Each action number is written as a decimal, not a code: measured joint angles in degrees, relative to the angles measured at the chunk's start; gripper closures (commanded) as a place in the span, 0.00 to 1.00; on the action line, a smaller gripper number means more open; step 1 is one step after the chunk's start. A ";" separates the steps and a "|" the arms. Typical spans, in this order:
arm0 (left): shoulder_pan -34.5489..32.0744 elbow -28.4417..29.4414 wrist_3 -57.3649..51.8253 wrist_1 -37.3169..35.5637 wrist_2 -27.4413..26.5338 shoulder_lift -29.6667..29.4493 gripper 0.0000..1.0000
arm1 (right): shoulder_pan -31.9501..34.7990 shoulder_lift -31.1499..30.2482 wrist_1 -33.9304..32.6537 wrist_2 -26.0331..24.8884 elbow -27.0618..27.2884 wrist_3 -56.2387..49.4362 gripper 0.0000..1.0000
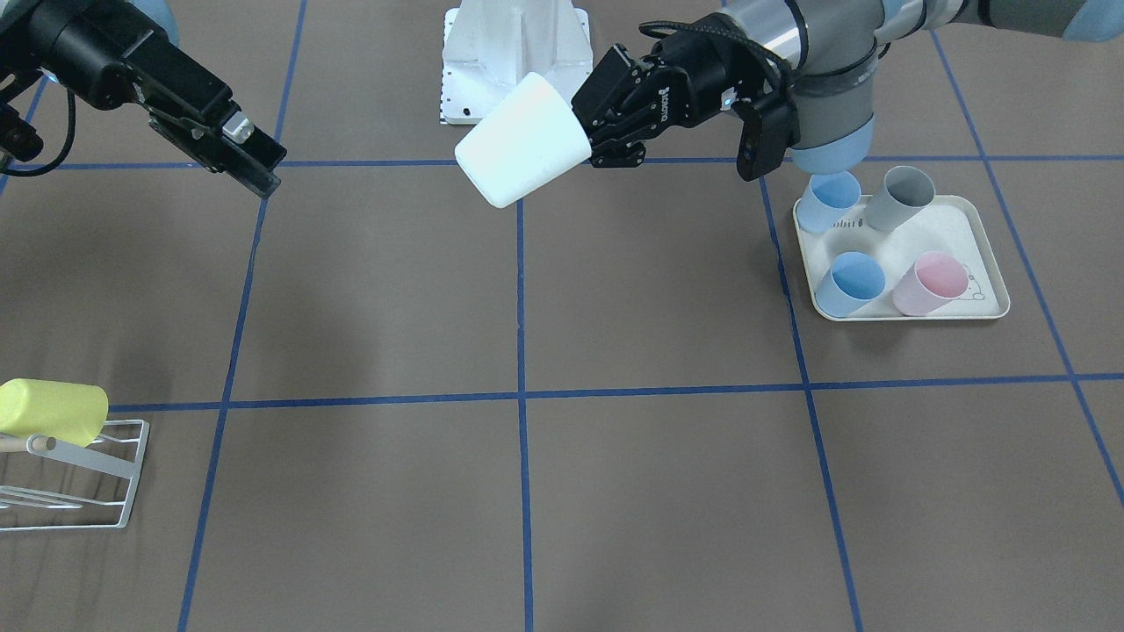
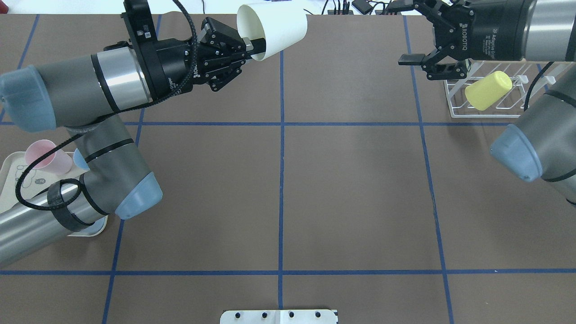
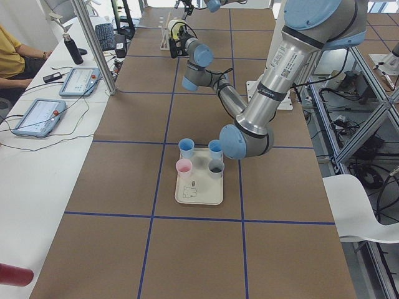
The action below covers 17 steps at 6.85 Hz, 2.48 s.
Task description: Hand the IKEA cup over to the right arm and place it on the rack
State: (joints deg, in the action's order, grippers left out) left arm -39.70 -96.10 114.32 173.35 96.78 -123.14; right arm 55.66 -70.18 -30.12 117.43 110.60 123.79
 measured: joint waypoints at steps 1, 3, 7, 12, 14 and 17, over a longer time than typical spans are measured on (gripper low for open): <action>0.84 0.67 0.67 2.27 -1.94 -0.29 1.00 | -2.59 0.02 3.16 -4.66 -0.14 3.99 0.02; 1.25 3.99 2.67 7.89 -2.92 -1.32 1.00 | -8.63 0.10 9.14 -14.06 -0.06 9.66 0.02; 2.04 7.53 5.12 13.02 -3.08 -3.01 1.00 | -13.77 0.53 12.41 -22.51 -0.13 12.56 0.02; 3.96 8.72 5.84 11.58 -3.09 -5.41 1.00 | -15.16 1.76 12.40 -25.95 -0.96 12.56 0.02; 4.07 8.76 5.90 11.57 -3.09 -5.44 1.00 | -16.01 2.00 12.45 -26.30 -1.22 12.45 0.02; 4.38 8.86 5.91 11.48 -3.09 -5.45 1.00 | -16.51 2.72 12.42 -27.16 -1.37 12.31 0.02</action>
State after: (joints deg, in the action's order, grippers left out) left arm -35.32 -87.24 120.23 184.84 93.69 -128.58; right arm 39.15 -67.46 -17.70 90.27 109.23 136.10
